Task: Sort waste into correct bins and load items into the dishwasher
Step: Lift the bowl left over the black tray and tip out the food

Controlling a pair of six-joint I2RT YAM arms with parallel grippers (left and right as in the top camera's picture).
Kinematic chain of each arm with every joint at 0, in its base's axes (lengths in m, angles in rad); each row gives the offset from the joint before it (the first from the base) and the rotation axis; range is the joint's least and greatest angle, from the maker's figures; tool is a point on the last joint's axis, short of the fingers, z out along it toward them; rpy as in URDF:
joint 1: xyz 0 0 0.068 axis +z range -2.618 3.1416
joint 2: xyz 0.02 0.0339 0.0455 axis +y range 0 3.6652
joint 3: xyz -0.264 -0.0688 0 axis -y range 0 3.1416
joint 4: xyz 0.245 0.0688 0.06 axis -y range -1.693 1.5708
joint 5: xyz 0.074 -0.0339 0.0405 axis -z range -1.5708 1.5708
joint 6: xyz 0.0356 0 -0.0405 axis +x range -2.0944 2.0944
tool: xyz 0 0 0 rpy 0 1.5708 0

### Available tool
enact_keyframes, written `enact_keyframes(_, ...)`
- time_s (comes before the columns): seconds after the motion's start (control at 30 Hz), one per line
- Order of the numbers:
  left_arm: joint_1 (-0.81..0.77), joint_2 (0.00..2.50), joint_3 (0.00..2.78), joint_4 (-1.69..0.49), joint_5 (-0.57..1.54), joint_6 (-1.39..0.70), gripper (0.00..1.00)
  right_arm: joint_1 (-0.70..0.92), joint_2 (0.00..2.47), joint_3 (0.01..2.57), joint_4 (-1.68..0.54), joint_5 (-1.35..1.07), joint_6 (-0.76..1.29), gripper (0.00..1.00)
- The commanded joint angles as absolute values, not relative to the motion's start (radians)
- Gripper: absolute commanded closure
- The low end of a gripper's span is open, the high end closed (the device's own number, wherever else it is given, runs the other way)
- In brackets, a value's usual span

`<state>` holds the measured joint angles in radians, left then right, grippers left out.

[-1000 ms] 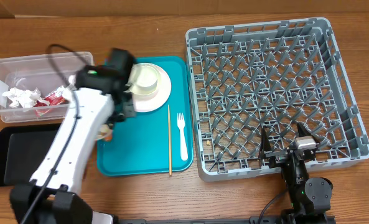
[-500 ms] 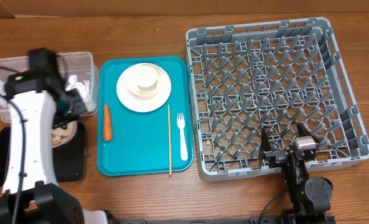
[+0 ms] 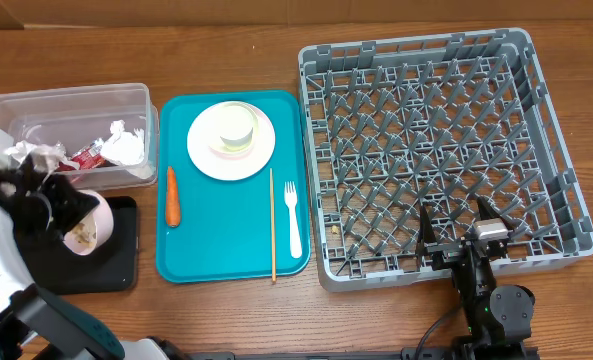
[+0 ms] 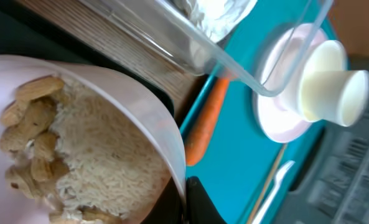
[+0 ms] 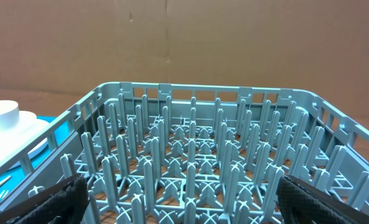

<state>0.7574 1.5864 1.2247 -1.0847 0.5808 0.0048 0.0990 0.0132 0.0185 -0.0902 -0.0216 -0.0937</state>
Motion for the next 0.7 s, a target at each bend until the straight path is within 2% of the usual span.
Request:
enact_keyframes(0.0, 0.858, 1.563, 1.145, -1.044, 0.873, 0.112, 0.96, 0.094, 0.007, 0.008, -0.084, -0.021, -0.098, 0.0)
enact_keyframes(0.33, 1.089, 1.563, 0.996, -0.92, 1.187, 0.162, 0.96, 0.094, 0.007, 0.008, -0.084, -0.021, -0.098, 0.0)
enact_keyframes(0.67, 1.119, 1.563, 0.945, -0.861, 1.317, 0.207, 0.96, 0.094, 0.007, 0.008, -0.084, -0.021, -0.098, 0.0)
